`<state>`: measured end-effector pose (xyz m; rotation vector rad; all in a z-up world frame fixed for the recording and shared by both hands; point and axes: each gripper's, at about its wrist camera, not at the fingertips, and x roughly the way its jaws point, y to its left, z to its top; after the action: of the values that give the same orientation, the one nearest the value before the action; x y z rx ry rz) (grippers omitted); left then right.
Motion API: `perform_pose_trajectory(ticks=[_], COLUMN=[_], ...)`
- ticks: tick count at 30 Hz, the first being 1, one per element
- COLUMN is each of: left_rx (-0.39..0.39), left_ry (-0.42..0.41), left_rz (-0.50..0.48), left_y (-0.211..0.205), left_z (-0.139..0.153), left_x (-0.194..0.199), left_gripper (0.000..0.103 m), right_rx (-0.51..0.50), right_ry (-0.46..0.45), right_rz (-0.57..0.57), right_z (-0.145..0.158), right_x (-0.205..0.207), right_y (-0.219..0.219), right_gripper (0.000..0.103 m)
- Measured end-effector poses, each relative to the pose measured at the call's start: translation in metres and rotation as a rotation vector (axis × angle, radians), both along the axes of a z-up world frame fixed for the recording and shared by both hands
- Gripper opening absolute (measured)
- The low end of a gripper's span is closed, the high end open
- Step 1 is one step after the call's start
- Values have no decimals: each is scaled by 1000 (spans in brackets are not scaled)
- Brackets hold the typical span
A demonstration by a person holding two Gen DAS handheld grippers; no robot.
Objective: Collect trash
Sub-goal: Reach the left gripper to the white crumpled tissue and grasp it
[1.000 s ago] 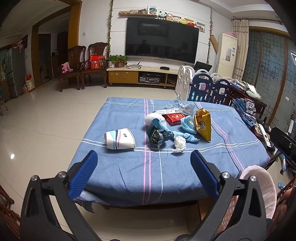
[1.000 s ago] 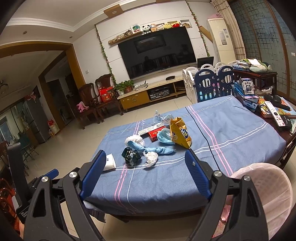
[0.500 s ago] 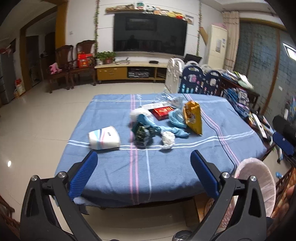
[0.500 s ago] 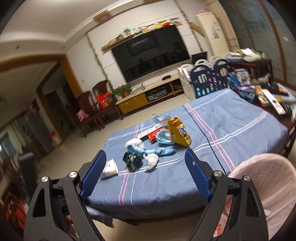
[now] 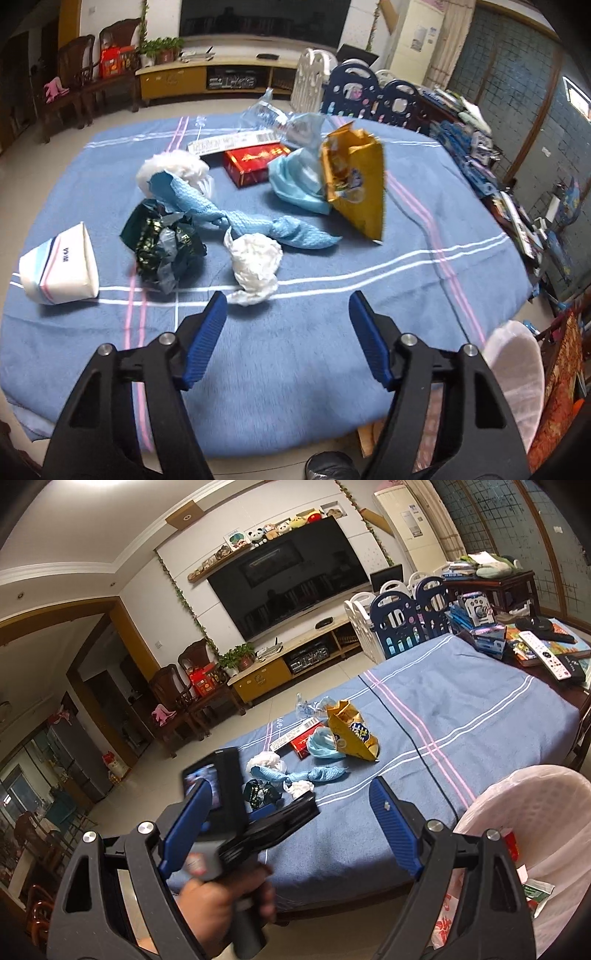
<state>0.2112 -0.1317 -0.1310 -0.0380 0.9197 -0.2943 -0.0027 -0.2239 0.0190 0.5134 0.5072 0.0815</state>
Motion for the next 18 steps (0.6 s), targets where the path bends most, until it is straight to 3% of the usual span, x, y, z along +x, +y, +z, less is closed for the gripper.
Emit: perform_pose_trajectory(ticks=[4, 5, 7, 8, 12, 18], left_rx=[-3, -7, -22, -26, -45, -212], left_ry=[37, 42, 73, 89, 40, -212], left_rz=[43, 43, 21, 7, -35, 64], left_y=[-4, -4, -6, -7, 2, 72], left_z=[-20, -24, -33, -36, -10, 110], left_x=[28, 33, 43, 45, 39, -15], left_gripper=[66, 59, 34, 6, 4, 4], right_rx=[-10, -16, -29, -38, -26, 9], right_ry=[5, 7, 16, 20, 60, 226], right_rz=[14, 18, 25, 25, -3, 4], right_z=[-1, -1, -3, -3, -12, -42], right_x=[3, 5, 8, 11, 29, 82], right_y=[5, 7, 9, 10, 3, 4], right_gripper=[85, 85, 85, 85, 85, 85])
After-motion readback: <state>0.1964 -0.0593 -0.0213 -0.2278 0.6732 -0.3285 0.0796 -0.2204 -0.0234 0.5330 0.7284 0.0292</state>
